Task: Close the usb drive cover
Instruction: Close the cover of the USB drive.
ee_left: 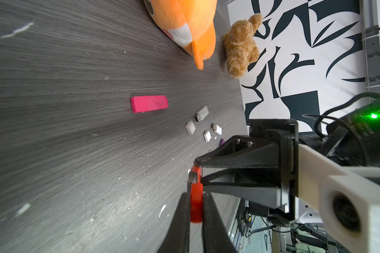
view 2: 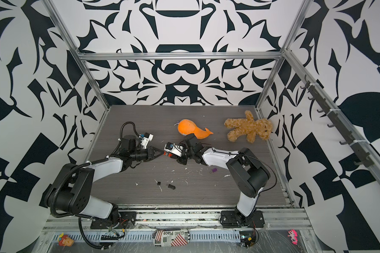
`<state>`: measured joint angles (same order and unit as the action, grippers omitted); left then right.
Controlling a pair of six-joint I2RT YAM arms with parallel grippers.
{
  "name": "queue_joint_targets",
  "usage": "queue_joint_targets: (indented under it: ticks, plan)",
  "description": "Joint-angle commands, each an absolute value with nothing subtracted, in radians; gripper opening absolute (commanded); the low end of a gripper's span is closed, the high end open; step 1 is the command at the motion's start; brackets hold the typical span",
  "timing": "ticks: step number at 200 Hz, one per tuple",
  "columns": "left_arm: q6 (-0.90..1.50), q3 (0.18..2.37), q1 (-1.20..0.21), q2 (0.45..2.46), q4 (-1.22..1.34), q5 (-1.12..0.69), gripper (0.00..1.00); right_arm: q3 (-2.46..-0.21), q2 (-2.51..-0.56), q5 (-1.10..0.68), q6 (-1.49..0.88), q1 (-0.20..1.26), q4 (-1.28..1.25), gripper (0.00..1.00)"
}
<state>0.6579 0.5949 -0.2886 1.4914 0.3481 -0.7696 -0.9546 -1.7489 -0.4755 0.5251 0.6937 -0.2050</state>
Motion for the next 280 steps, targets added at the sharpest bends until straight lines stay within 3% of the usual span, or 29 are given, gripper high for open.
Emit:
queue_joint_targets:
  ticks: [1, 118, 220, 280]
  plan:
    - [0.665, 0.581, -0.296, 1.494, 0.364, -0.762, 0.13, -0.949, -1.718, -0.503, 0.493, 0.694, -0.261, 0.11]
    - [0.663, 0.583, -0.298, 1.501, 0.367, -0.76, 0.13, -0.928, -1.72, -0.569, 0.475, 0.695, -0.323, 0.1]
    - [0.625, 0.598, -0.334, 1.549, 0.361, -0.85, 0.13, -0.989, -1.748, -0.66, 0.685, 0.687, -0.325, 0.1]
    - [0.62, 0.602, -0.356, 1.564, 0.39, -0.823, 0.13, -1.021, -1.772, -0.726, 0.593, 0.689, -0.415, 0.09]
